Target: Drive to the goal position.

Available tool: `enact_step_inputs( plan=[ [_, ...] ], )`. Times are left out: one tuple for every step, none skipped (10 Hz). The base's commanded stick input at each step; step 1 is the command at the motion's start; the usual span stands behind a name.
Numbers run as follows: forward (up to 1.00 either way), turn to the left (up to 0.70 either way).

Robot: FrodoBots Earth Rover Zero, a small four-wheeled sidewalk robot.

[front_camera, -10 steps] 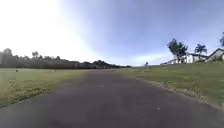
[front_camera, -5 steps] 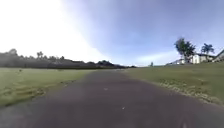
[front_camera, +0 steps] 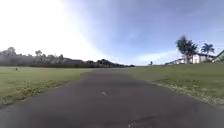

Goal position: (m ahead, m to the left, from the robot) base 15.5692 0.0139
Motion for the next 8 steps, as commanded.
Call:
enact_step_inputs(
  plan=[
    [1.00,0.00],
    [1.00,0.00],
    [1.00,0.00],
    [1.00,0.00],
    [1.00,0.00],
    [1.00,0.00],
    [1.00,0.00],
    [1.00,0.00]
  ],
)
